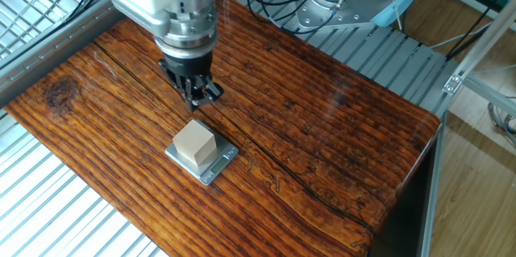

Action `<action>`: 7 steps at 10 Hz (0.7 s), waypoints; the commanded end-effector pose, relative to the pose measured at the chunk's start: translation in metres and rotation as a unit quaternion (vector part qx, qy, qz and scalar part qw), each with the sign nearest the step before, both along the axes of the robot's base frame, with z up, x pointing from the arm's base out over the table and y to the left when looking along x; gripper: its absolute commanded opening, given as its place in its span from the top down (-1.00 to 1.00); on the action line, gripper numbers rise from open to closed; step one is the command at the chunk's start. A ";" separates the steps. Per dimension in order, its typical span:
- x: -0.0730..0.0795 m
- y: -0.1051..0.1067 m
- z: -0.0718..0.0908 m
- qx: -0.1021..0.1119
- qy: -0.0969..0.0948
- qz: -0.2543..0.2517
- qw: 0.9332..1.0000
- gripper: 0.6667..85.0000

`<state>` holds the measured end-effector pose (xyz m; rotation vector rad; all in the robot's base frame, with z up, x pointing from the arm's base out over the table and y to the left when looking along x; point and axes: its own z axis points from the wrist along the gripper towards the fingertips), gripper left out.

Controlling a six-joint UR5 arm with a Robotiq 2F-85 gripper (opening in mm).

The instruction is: Remove the object from the scale

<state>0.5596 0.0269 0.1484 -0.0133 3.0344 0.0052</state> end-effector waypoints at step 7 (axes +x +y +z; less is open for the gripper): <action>-0.023 -0.005 -0.001 -0.011 0.043 0.035 0.998 0.86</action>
